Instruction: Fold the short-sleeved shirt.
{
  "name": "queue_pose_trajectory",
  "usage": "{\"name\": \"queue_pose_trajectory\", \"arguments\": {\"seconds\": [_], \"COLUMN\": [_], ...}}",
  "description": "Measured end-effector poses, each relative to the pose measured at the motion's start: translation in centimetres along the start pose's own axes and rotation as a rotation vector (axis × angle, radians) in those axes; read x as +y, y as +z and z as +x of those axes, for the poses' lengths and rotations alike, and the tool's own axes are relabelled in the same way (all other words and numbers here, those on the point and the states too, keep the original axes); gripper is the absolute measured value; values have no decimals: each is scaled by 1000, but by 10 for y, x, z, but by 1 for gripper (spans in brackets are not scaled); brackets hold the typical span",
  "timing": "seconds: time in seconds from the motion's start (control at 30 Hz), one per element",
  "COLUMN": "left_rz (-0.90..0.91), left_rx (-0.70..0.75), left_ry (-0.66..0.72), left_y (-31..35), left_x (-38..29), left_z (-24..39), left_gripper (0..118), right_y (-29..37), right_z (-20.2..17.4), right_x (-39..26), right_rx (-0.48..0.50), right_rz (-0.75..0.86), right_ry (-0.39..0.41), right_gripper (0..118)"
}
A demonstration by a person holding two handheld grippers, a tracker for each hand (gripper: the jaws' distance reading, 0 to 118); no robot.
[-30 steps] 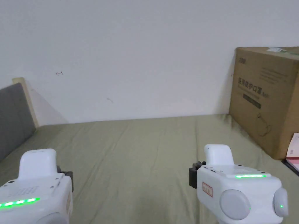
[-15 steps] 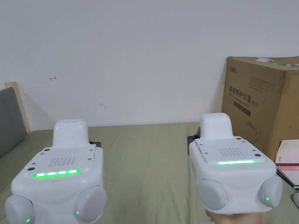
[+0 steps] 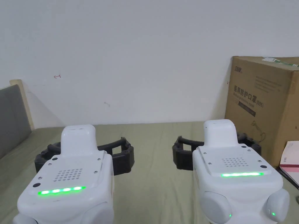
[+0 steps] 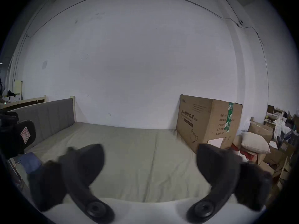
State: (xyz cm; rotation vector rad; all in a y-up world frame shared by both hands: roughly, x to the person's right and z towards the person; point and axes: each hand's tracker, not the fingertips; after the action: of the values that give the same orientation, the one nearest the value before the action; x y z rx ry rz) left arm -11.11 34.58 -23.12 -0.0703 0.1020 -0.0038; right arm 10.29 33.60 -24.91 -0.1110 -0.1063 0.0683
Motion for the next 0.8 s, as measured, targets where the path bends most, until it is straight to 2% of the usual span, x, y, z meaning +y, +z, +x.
{"name": "queue_pose_trajectory", "arguments": {"seconds": [0.37,0.6,0.8], "left_rz": [-41,-69,-33], "left_rx": [-43,-73,-75], "left_ry": [-93,-35,-76], "left_y": [-5,-3,1], "left_x": [-3,-2,-2], "left_z": [10,9,14], "left_gripper": [118,118,118], "right_y": [1,-1,-2], "right_z": [-5,-1,3], "right_x": [0,-5,-8], "right_rx": [27,9,3], "right_rz": [32,13,4], "right_ry": [-24,-10,-19], "right_gripper": [118,118,118]}}
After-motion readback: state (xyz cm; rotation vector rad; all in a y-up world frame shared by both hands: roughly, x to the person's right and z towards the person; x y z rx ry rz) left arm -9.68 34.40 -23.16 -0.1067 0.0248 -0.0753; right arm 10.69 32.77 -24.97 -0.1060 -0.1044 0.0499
